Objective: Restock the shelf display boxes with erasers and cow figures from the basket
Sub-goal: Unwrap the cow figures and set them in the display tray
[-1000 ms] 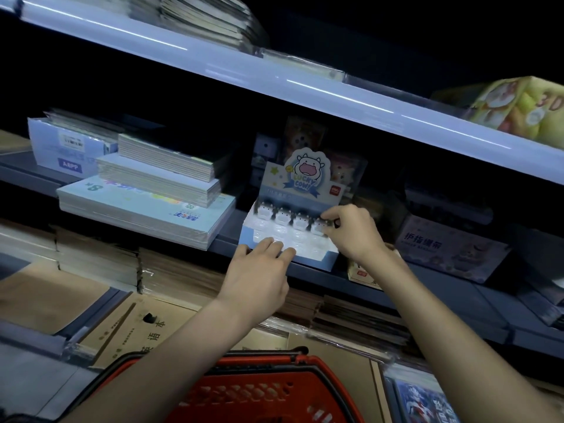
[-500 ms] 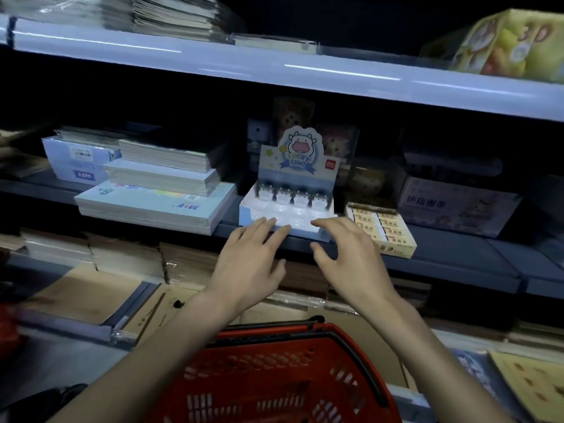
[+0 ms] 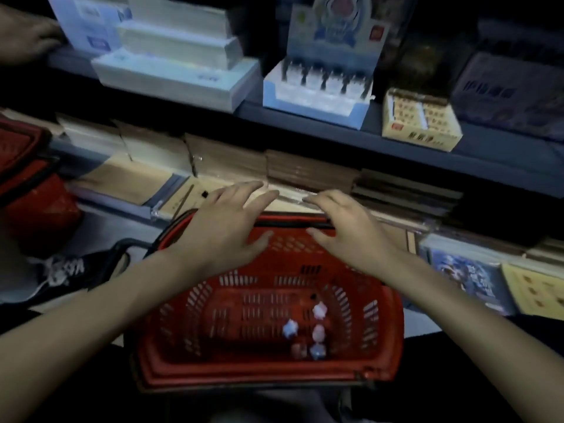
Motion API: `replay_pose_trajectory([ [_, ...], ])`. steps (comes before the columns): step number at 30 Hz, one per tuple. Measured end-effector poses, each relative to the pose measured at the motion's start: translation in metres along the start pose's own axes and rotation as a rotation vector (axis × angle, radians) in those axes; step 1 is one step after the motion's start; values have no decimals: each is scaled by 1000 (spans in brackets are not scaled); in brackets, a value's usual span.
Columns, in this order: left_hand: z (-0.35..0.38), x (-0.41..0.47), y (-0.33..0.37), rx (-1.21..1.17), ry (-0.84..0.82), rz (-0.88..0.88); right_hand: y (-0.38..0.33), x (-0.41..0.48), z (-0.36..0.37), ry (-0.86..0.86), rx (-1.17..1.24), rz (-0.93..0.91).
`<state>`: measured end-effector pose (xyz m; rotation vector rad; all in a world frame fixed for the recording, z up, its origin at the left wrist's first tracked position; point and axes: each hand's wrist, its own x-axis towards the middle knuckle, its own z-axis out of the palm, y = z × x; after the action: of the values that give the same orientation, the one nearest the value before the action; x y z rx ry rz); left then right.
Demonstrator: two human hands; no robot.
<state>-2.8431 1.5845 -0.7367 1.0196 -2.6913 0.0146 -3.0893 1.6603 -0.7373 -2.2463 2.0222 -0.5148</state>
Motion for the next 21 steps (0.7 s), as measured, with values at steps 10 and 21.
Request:
replay_pose_trajectory([
  [10,52,-67,-14,-11,-261,-2,37,-37,147,-849,-195,150],
  [21,90,-97,-26,-32,-404,47,81,-54,260,-1108,-433,44],
])
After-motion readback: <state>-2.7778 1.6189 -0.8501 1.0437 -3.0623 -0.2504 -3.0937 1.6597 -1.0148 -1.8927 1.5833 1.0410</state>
